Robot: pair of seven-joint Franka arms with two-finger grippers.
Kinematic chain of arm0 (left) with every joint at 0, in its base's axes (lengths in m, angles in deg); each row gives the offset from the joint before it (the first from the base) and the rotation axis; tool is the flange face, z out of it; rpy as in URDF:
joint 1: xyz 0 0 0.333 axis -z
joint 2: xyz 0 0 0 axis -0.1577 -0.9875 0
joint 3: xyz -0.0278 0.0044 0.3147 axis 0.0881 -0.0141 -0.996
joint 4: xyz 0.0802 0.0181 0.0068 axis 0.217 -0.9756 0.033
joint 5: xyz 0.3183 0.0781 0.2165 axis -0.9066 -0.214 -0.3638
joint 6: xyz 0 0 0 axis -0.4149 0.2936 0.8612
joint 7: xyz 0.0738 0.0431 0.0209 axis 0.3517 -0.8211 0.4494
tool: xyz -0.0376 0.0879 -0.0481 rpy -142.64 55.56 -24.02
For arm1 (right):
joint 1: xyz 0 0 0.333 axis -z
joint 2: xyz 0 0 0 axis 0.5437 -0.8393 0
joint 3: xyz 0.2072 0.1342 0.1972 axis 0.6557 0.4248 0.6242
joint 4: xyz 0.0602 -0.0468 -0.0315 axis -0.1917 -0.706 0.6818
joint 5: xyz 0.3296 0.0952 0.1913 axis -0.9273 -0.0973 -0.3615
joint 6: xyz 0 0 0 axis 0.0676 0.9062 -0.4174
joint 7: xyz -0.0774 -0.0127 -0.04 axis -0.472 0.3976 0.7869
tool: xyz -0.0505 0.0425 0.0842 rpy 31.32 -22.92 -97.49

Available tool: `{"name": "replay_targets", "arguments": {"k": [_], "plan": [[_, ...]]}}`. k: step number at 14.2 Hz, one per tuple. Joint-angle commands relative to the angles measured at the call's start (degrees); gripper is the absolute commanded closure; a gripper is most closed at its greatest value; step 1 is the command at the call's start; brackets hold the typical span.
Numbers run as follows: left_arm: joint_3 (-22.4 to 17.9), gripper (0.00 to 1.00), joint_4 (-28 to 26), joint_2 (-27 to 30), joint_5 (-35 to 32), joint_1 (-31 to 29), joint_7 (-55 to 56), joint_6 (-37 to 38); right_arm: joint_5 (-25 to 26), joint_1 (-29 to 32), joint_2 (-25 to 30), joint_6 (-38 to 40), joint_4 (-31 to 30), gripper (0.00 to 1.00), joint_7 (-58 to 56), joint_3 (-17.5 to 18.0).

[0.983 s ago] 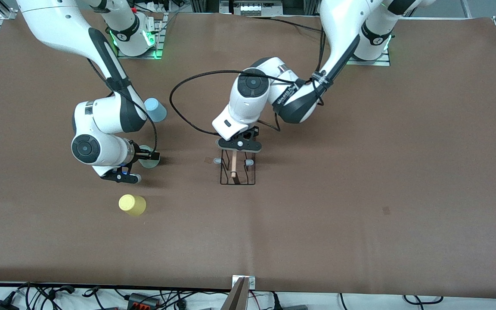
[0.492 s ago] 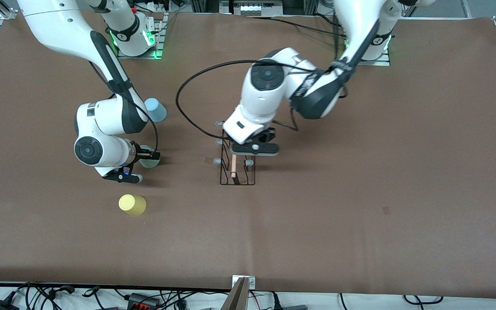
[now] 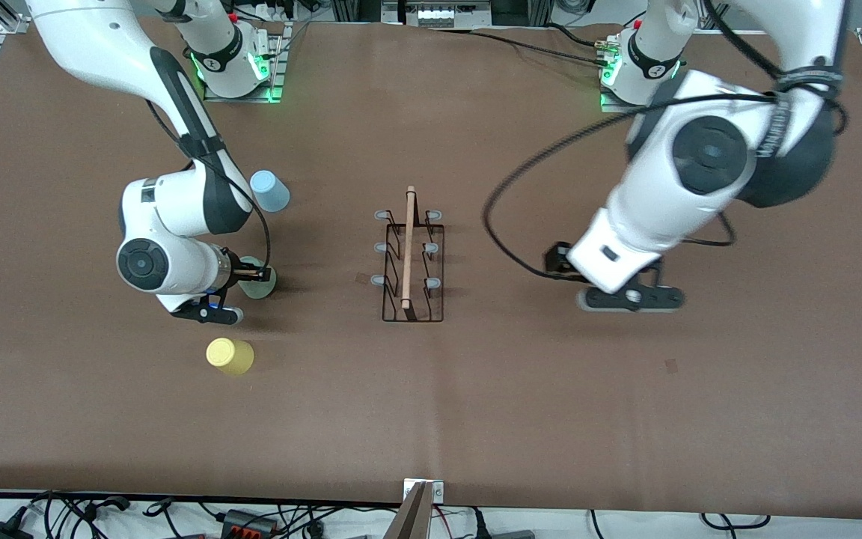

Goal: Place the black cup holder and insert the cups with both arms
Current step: 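Release the rack and raise the left gripper while the right gripper lifts the teal cup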

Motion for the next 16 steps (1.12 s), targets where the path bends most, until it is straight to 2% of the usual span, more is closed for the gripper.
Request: {"name": "replay_targets", "arguments": {"k": [1, 3, 5, 6, 9, 13, 15, 16], "plan": [[1.1, 0.00, -4.9, 3.4, -1.0, -4.4, -3.8, 1.4, -1.1, -1.7, 0.7, 11.2, 10.7, 0.74, 0.4, 0.3], [1.1, 0.00, -7.5, 5.9, -1.0, -7.2, -8.3, 3.5, -6.4, -4.6, 0.8, 13.4, 14.1, 0.74, 1.8, 0.5], [1.6, 0.00, -8.1, 7.2, -0.7, -12.2, -13.9, 5.0, -10.4, -7.8, 0.9, 13.4, 14.5, 0.74, 6.1, 0.5], [1.7, 0.00, -8.8, 8.3, -0.4, -13.8, -16.0, 5.1, -10.6, -9.8, 0.9, 13.5, 15.1, 0.74, 7.7, 0.6], [1.7, 0.00, -16.0, 13.2, 1.3, -18.0, -16.9, 2.8, -10.7, -15.5, 1.0, 13.4, 15.8, 0.74, 14.3, 0.5], [0.7, 0.00, -32.5, 23.7, 2.1, -17.7, -20.7, -7.8, -10.9, -18.7, 1.0, 13.5, 15.7, 0.74, 19.0, 0.6], [-1.8, 0.00, -34.2, 24.2, 2.3, -15.3, -20.9, -9.1, -11.9, -20.0, 0.5, 13.6, 15.5, 0.74, 19.2, 0.6], [-4.9, 0.00, -31.9, 24.1, 2.2, -12.9, -21.9, -8.7, -12.0, -20.6, 0.5, 13.6, 15.5, 0.74, 19.4, 0.6]]}}
